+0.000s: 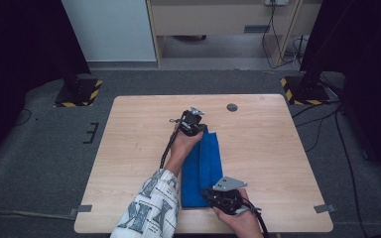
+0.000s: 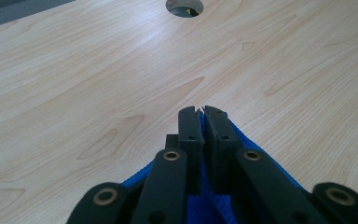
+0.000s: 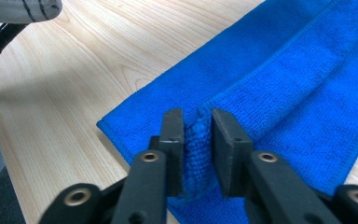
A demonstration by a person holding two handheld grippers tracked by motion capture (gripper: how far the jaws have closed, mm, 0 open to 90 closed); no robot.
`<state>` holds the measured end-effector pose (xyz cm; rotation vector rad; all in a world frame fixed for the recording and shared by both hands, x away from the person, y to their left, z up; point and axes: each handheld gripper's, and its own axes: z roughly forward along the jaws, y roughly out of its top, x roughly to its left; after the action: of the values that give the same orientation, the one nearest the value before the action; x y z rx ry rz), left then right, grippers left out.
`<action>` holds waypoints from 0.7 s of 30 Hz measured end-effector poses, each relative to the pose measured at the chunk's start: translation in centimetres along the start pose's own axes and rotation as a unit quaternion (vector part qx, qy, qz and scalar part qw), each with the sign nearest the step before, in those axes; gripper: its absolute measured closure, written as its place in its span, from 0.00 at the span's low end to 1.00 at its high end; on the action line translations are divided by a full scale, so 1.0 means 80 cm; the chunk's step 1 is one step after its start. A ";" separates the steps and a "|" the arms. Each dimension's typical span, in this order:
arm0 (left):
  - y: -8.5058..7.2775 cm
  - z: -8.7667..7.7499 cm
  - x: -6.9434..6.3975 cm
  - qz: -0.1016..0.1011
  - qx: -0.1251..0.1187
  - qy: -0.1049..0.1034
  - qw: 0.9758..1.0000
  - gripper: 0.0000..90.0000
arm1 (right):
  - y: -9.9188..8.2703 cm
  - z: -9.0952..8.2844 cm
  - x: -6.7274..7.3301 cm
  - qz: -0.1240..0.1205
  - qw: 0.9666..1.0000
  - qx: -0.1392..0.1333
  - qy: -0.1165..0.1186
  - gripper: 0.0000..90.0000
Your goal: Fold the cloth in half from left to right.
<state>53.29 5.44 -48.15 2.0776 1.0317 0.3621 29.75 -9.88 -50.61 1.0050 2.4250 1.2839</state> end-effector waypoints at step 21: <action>0.001 -0.002 -0.007 -0.007 -0.023 -0.005 1.000 0.69 | -0.002 0.000 -0.015 0.034 0.999 0.016 -0.029 0.47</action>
<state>52.90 5.09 -47.93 2.0287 1.0223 0.3644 30.54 -10.70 -50.87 1.1251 2.3949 1.2241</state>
